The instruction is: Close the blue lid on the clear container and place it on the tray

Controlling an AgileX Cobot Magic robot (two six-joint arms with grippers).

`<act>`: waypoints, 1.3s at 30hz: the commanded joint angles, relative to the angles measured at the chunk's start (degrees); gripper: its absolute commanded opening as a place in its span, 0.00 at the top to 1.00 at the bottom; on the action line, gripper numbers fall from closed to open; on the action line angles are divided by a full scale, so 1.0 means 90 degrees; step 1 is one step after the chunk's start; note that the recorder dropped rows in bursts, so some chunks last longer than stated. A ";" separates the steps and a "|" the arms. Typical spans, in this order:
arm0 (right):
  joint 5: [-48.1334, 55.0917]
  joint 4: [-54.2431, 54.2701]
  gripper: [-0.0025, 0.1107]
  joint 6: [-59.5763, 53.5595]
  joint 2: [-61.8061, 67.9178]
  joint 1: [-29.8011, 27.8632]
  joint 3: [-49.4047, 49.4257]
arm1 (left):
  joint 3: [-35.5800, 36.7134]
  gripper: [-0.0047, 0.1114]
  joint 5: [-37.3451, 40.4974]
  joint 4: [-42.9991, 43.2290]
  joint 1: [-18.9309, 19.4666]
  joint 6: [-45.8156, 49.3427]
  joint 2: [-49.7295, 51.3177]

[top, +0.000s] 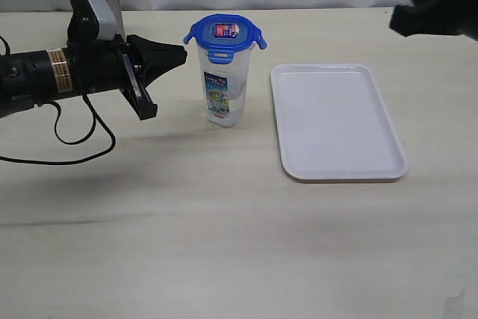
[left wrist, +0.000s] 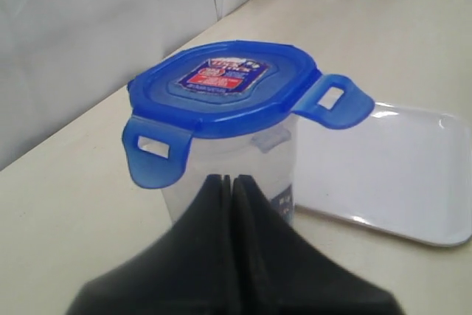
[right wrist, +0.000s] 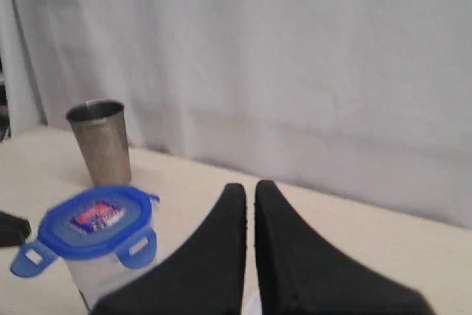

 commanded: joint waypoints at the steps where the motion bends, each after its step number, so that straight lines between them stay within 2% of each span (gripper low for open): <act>1: 0.0122 -0.2016 0.94 0.1240 0.1477 -0.0032 -0.1127 | 0.0034 0.96 0.0047 -0.0099 -0.0004 0.0040 0.0006; 4: 0.0104 -0.3450 0.94 0.2329 0.2311 -0.0032 -0.1903 | 0.0034 0.96 0.0048 -0.0099 -0.0004 0.0080 0.0006; 7: -0.0187 -0.5433 0.94 0.3772 0.3033 -0.0032 -0.2709 | 0.0034 0.96 0.0048 -0.0099 -0.0004 0.0080 0.0006; 8: -0.0412 -0.5555 0.94 0.4173 0.3279 -0.0032 -0.3051 | 0.0034 0.96 0.0048 -0.0099 -0.0004 0.0080 0.0006; 11: -0.1013 -0.5555 0.94 0.4063 0.3890 -0.0043 -0.3557 | 0.0034 0.96 0.0156 -0.0124 -0.0004 0.0178 0.0006; 16: -0.1283 -0.5328 0.94 0.3913 0.4460 -0.0027 -0.4177 | 0.0034 0.96 0.0311 -0.0365 -0.0004 0.0310 0.0006; 23: -0.1392 -0.5100 0.94 0.3231 0.4761 -0.0027 -0.4231 | 0.0034 0.96 0.0307 -0.0420 -0.0004 0.0350 0.0006; 28: -0.2440 -0.4506 0.94 0.2479 0.4761 -0.0027 -0.4242 | 0.0034 0.96 0.0308 -0.0552 -0.0004 0.0379 0.0006; 32: -0.2232 -0.4188 0.94 0.2429 0.4821 -0.0017 -0.4242 | 0.0034 0.96 0.0308 -0.0552 -0.0004 0.0379 0.0006; 39: -0.1404 -0.4159 0.94 0.1963 0.5003 0.0369 -0.4242 | 0.0034 0.96 0.0320 -0.0527 -0.0004 0.0379 0.0006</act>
